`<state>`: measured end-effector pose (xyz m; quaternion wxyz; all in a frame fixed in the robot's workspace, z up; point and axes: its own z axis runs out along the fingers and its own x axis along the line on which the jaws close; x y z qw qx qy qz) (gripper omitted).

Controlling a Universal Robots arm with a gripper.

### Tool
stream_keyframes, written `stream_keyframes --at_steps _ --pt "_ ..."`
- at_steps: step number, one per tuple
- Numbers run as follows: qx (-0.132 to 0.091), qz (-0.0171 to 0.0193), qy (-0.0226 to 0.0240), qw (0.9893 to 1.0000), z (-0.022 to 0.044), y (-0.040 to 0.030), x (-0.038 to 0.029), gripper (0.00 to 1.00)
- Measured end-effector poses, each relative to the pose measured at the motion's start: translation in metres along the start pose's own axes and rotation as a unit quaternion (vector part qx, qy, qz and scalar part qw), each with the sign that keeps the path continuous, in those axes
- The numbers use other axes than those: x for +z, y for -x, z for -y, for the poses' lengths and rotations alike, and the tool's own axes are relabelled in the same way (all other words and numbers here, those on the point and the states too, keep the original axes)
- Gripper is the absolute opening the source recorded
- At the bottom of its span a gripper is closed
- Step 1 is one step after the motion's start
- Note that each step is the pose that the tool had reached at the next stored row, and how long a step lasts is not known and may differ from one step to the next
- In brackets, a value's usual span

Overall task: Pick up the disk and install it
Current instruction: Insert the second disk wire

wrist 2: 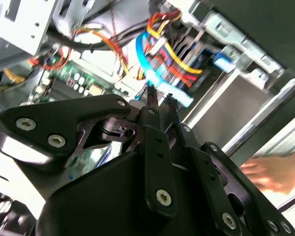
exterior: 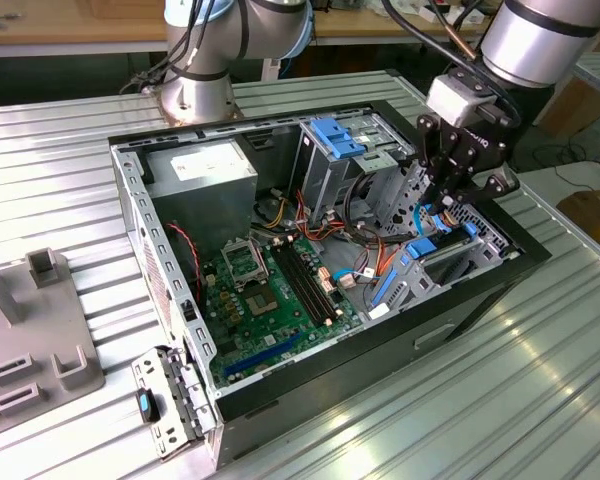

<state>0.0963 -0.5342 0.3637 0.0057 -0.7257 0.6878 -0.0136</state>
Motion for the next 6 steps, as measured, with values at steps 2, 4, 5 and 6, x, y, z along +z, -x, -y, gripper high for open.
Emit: stream_keyframes --at_steps 2,4,5,6 --pt "0.000 -0.0001 0.0003 1.0000 0.0000 0.0000 -0.0001 0.23" --pt "0.000 -0.0001 0.0003 1.0000 0.0000 0.0000 0.0001 0.23" --pt "0.000 -0.0001 0.0003 1.0000 0.0000 0.0000 0.0001 0.23" --pt "0.000 -0.0001 0.0003 1.0000 0.0000 -0.0001 0.0001 0.23"
